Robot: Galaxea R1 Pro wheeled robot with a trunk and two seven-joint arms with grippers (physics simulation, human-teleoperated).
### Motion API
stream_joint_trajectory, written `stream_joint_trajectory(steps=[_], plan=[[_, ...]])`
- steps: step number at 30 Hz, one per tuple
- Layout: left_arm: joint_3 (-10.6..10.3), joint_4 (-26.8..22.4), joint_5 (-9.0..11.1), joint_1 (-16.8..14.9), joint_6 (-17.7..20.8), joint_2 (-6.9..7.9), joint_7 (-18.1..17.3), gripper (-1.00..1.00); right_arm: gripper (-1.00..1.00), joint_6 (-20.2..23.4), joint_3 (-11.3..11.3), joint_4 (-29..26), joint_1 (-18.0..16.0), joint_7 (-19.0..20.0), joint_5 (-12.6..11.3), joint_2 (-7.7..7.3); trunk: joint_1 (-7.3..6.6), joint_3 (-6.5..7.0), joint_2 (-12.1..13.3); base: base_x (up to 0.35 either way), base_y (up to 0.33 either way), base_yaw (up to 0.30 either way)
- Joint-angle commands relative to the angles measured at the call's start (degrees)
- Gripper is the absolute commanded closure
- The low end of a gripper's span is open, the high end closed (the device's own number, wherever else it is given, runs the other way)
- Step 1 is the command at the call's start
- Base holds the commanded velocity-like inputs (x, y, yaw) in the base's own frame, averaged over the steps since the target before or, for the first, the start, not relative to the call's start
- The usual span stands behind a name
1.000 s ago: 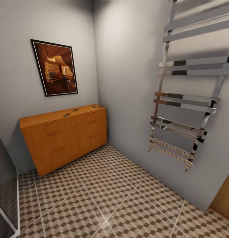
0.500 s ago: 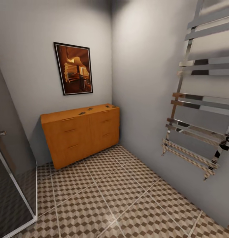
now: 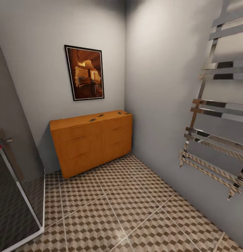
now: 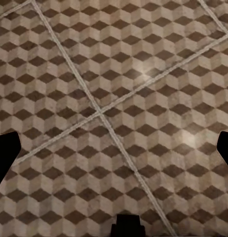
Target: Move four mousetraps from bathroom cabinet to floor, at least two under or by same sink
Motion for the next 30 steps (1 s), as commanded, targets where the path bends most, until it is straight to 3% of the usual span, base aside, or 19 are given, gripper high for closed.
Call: stream_joint_trajectory(steps=[1,12,30], plan=[[-0.02,-0.08,0.04,0.04,-0.08,0.00,0.13,-1.00,-1.00,-0.13,-0.01,0.04,-0.04,-0.15,0.45,0.01,0.02,-0.05,-0.02,0.252,-0.097,0.002],[0.00,-0.08,0.04,0.02,-0.08,0.00,0.11,-1.00,-1.00,-0.13,-0.01,-0.01,-0.04,-0.13,0.45,0.01,0.02,-0.05,-0.02,0.306,-0.095,0.000],[0.00,-0.10,0.04,0.03,-0.08,0.00,0.11,-1.00,-1.00,-0.13,-0.01,0.01,-0.04,-0.15,0.45,0.01,0.02,-0.05,-0.02,0.329,-0.006,0.000]])
